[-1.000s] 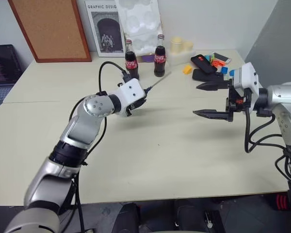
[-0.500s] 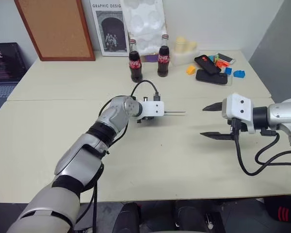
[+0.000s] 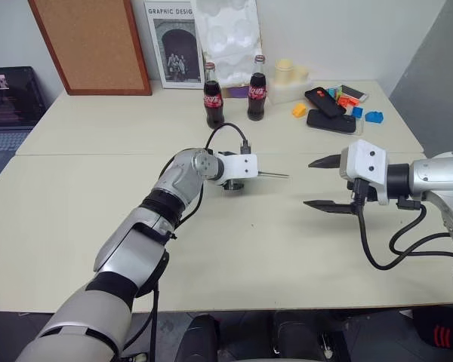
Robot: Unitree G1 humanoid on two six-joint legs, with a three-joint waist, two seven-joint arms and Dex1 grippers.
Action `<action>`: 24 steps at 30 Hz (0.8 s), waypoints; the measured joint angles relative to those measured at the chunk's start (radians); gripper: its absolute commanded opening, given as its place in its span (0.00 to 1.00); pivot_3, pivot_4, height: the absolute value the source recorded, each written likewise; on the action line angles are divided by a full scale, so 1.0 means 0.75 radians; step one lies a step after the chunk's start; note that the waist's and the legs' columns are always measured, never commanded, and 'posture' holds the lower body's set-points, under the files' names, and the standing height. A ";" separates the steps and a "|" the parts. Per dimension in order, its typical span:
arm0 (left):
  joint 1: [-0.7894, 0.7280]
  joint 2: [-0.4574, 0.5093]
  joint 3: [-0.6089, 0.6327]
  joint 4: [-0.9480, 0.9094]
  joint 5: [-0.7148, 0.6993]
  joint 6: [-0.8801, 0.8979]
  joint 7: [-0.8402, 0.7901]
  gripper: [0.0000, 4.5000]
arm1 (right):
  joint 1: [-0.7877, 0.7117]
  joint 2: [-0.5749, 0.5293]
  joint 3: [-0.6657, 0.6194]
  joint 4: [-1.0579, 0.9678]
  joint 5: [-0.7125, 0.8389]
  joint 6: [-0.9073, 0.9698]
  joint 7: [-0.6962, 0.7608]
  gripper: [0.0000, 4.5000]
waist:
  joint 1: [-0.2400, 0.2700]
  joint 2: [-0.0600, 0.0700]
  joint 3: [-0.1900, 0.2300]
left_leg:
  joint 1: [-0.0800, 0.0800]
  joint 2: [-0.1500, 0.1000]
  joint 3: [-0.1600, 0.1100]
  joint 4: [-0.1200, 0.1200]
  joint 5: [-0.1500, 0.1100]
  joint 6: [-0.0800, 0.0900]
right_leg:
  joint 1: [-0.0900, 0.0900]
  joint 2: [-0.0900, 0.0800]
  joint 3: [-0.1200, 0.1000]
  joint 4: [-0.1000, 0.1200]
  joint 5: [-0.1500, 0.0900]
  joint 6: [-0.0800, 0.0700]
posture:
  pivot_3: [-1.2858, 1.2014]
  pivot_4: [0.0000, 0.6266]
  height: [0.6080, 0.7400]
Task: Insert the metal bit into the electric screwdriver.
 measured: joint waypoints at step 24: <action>1.071 0.768 0.976 -1.325 -0.774 0.828 -0.401 0.99 | 0.151 -0.026 -0.189 0.236 0.016 -0.163 0.004 0.90 | -0.024 -0.001 0.001 | 0.002 0.003 0.001 0.000 0.000 0.000 | -0.002 0.000 0.000 0.004 0.000 -0.002 | 0.52 0.24 1.00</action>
